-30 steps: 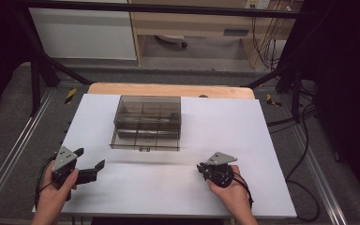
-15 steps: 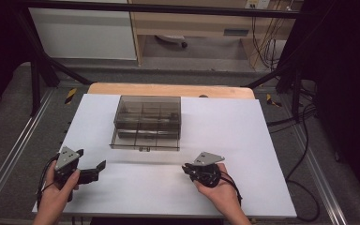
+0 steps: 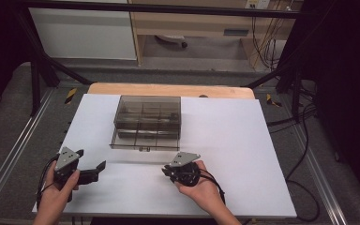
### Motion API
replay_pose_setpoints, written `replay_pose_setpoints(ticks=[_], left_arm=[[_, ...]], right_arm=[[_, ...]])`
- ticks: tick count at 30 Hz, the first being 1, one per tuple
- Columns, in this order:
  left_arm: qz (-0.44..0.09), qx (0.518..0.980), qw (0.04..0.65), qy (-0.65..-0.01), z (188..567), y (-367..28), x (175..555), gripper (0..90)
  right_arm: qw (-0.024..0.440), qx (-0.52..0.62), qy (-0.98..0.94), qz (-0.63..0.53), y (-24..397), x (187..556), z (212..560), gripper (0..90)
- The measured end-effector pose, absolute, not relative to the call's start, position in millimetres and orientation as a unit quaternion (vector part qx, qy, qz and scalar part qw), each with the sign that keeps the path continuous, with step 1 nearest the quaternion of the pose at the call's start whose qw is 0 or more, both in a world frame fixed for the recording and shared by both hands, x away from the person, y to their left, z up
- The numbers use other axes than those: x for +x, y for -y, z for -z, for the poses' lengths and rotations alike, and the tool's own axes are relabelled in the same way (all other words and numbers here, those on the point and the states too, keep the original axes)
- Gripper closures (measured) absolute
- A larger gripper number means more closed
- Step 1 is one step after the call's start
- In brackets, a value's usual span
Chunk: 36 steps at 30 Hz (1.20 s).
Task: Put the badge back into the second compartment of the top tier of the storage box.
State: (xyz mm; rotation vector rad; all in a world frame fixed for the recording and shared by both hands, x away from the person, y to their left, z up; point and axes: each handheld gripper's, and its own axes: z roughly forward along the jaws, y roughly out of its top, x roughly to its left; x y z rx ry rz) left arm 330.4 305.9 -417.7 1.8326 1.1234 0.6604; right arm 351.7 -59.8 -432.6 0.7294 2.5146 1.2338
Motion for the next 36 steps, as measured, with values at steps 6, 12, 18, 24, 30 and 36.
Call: replay_pose_setpoints(ticks=[6, 12, 18, 24, 30, 36], left_arm=[[-0.266, 0.736, 0.432, -0.449, 417.1, -304.9, 329.9, 4.8], [-0.266, 0.733, 0.433, -0.452, 417.2, -306.5, 330.1, 4.7], [-0.267, 0.733, 0.433, -0.451, 416.9, -306.5, 330.1, 4.9], [-0.266, 0.733, 0.433, -0.452, 417.0, -306.4, 329.9, 4.9], [-0.266, 0.732, 0.434, -0.453, 416.9, -307.4, 329.9, 4.9], [-0.266, 0.732, 0.434, -0.452, 416.9, -307.6, 330.0, 4.9]], right_arm=[[0.119, 0.246, -0.856, -0.440, 46.1, 353.5, 429.9, 81.1], [0.118, 0.239, -0.851, -0.452, 37.5, 353.8, 420.9, 81.1], [0.121, 0.236, -0.843, -0.468, 33.6, 355.7, 407.8, 81.0], [0.121, 0.239, -0.833, -0.484, 33.0, 359.1, 396.4, 81.1], [0.114, 0.245, -0.822, -0.501, 32.6, 364.8, 387.2, 81.1], [0.118, 0.245, -0.813, -0.514, 31.0, 369.7, 375.8, 81.0]])
